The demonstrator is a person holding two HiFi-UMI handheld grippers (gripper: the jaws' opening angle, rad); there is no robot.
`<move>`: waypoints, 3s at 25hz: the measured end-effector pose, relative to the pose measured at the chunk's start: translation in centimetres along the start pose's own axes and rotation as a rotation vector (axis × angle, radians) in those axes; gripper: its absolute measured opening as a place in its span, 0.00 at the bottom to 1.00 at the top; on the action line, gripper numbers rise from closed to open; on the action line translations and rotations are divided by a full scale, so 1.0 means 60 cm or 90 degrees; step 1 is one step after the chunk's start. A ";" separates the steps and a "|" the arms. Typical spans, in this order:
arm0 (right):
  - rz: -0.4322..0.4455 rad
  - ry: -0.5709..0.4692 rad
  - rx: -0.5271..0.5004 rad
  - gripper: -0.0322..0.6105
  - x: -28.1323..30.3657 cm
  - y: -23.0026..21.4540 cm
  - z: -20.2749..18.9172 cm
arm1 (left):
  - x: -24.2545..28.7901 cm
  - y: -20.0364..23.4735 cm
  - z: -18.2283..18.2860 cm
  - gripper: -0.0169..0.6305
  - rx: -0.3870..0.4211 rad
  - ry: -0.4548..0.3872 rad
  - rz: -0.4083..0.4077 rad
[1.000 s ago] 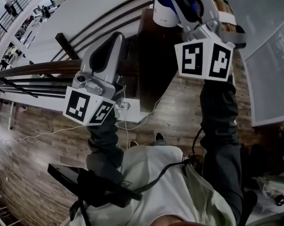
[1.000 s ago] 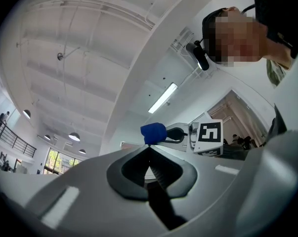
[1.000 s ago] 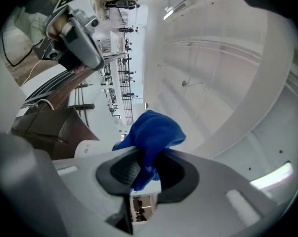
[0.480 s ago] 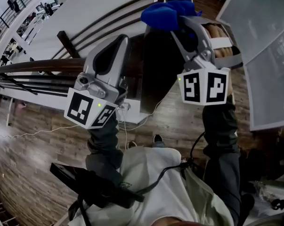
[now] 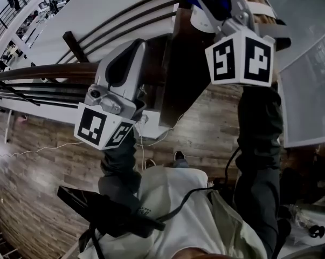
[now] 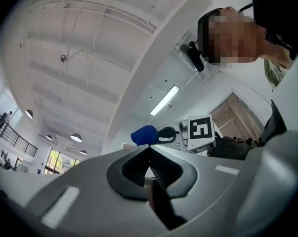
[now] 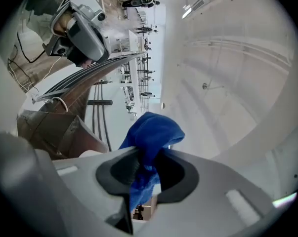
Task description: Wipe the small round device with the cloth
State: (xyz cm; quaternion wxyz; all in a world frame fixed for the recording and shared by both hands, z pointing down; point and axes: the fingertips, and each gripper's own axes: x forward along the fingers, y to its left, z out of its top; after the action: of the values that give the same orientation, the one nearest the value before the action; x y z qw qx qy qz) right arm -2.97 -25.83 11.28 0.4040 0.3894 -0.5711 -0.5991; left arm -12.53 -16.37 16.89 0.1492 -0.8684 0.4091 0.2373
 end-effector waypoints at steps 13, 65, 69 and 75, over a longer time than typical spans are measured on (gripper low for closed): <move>0.047 -0.064 0.013 0.19 -0.022 0.058 0.030 | -0.006 0.001 0.007 0.03 0.009 0.003 -0.004; 0.049 -0.109 0.331 0.18 -0.071 0.065 -0.146 | 0.043 -0.073 -0.032 0.03 -0.001 0.022 -0.013; 0.026 -0.116 0.321 0.18 -0.075 0.031 -0.142 | 0.044 -0.073 -0.021 0.03 -0.003 0.021 -0.015; -0.006 -0.079 0.347 0.18 -0.036 0.013 -0.188 | 0.049 -0.102 -0.021 0.03 0.001 0.018 -0.020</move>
State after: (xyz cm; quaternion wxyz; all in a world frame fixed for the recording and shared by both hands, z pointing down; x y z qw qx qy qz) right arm 8.32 -27.98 11.56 0.2456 0.4487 -0.7333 -0.4479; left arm -5.77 -14.98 16.77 0.1477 -0.8778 0.3980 0.2221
